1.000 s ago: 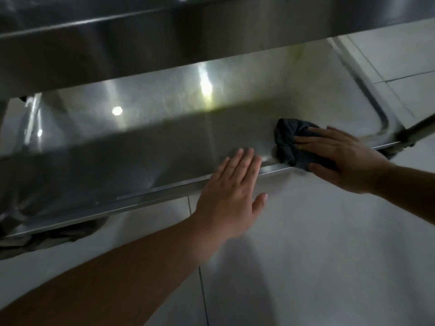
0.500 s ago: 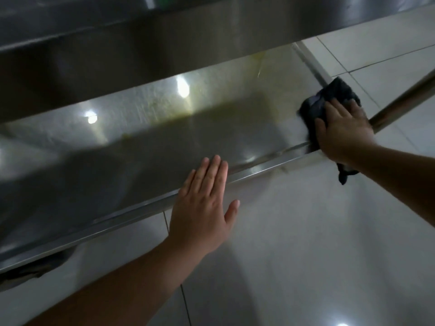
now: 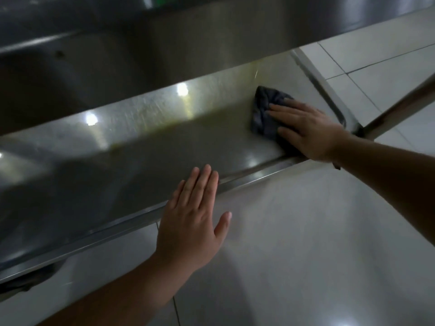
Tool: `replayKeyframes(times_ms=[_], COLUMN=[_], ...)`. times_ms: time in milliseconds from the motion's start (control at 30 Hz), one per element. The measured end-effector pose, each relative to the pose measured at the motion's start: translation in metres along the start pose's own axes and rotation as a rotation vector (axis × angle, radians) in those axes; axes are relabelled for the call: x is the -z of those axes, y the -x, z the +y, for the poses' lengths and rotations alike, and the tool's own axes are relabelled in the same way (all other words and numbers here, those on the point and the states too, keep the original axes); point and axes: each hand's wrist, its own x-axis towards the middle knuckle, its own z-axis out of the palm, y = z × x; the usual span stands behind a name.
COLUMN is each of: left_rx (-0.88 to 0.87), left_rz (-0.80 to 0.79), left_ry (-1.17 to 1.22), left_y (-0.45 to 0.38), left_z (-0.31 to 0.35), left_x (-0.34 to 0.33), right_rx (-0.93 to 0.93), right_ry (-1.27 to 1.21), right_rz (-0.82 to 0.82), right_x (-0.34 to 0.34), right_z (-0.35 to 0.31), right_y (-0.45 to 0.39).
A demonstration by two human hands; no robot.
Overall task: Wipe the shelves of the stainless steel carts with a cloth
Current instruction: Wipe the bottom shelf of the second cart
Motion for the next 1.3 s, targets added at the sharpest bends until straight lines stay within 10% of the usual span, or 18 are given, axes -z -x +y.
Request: replayKeyframes(times_ms=[233, 567, 867, 1300], left_rx=[0.003, -0.004, 0.003, 0.003], left_rz=[0.007, -0.049, -0.041, -0.068], left_ry=[-0.021, -0.035, -0.019, -0.022], left_y=[0.002, 0.002, 0.001, -0.001], left_z=[0.000, -0.002, -0.001, 0.000], left_x=[-0.003, 0.000, 0.000, 0.002], right_rx=[-0.658, 0.088, -0.842, -0.707], right_ry=[-0.111, -0.125, -0.174, 0.052], right_rz=[0.321, 0.021, 0.242, 0.082], right_x=[0.011, -0.017, 0.026, 0.007], right_z=[0.004, -0.097, 0.028, 0.001], right_y=[-0.072, -0.058, -0.044, -0.004])
